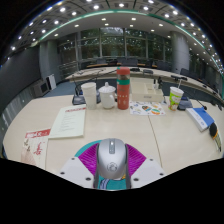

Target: Arrange mouse

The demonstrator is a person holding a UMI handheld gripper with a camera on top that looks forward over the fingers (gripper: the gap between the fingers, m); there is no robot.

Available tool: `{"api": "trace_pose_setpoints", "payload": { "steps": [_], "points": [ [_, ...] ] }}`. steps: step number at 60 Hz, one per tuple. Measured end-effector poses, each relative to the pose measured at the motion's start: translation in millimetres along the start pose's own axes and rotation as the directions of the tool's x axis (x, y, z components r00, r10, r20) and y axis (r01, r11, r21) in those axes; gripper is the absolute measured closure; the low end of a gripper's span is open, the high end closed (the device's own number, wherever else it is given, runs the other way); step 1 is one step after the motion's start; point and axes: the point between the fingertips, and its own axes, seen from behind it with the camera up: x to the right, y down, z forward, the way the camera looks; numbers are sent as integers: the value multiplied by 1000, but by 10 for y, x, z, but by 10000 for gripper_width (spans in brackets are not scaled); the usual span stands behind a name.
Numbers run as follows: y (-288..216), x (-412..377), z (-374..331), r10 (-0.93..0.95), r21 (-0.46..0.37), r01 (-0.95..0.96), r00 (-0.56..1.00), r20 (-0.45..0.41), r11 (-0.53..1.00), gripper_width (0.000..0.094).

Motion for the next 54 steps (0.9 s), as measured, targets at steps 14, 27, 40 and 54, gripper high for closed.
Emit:
{"api": "trace_pose_setpoints", "payload": {
  "steps": [14,27,40,54],
  "points": [
    [655,-186,529,-8,-98,4,999,-38,995,486],
    [516,-188,164,-37,-101,31,998,-52,994,86],
    [207,-244,-951,-34,-71,27,994,-101,997,81],
    [163,-425,-2176,-5,-9,4,994,-112,1000,81]
  ]
}}
